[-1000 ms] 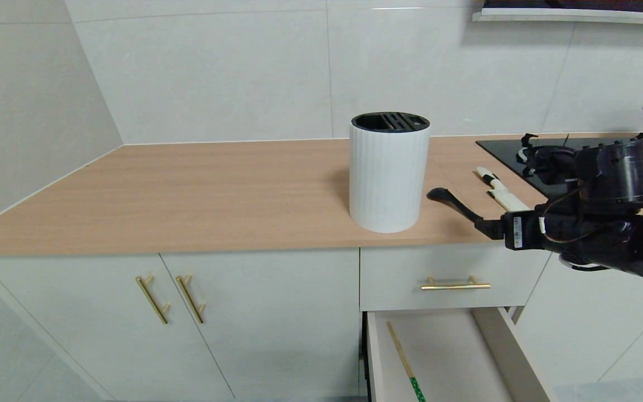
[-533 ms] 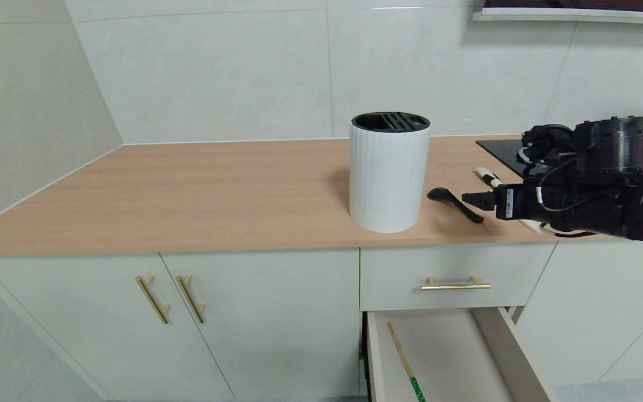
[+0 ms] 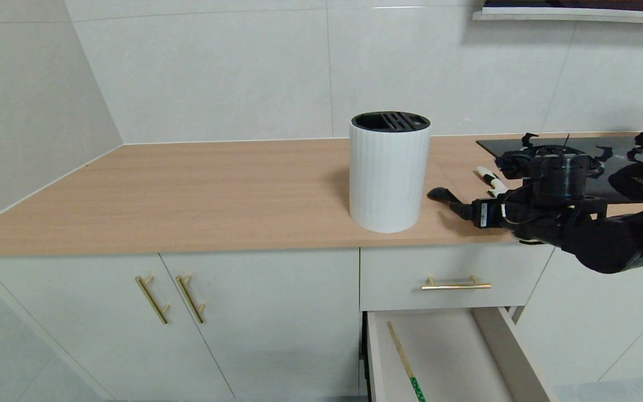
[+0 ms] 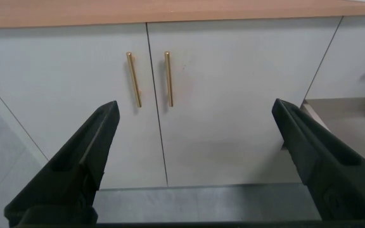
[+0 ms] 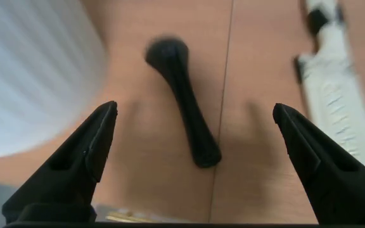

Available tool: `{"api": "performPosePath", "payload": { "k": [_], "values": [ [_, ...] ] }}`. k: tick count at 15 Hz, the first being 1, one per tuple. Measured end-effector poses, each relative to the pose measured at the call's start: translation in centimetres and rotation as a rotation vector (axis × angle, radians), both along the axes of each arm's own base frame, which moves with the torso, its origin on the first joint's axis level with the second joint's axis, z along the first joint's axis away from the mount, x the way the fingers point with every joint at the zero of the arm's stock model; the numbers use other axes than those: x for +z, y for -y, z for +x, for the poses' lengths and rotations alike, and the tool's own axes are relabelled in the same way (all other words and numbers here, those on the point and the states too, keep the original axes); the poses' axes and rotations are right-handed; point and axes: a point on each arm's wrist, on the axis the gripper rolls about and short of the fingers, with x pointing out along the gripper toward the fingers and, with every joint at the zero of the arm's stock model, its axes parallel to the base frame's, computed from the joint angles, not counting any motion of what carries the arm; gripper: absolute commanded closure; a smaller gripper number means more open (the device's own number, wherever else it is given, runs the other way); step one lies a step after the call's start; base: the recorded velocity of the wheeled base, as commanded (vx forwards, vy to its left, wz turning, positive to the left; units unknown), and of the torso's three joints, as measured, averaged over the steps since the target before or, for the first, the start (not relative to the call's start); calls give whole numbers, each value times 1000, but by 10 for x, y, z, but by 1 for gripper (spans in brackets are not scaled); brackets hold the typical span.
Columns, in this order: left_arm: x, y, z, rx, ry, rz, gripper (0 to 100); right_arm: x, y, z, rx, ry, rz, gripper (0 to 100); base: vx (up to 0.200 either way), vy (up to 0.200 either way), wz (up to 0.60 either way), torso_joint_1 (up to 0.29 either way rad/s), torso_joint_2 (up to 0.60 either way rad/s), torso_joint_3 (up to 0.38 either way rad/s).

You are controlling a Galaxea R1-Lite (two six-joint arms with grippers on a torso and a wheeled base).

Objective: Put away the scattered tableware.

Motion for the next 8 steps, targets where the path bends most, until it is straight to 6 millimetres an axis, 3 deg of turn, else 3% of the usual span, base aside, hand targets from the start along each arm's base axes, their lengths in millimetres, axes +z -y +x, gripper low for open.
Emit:
{"api": "performPosePath", "payload": {
  "k": [3,8],
  "values": [
    [0,0,0,0,1,0,0,-14,-1,8,-14,-27,-12,0,0,0,0,0,0,0],
    [0,0,0,0,1,0,0,-18,-2,12,-28,-34,-18,0,0,0,0,0,0,0]
  ]
}}
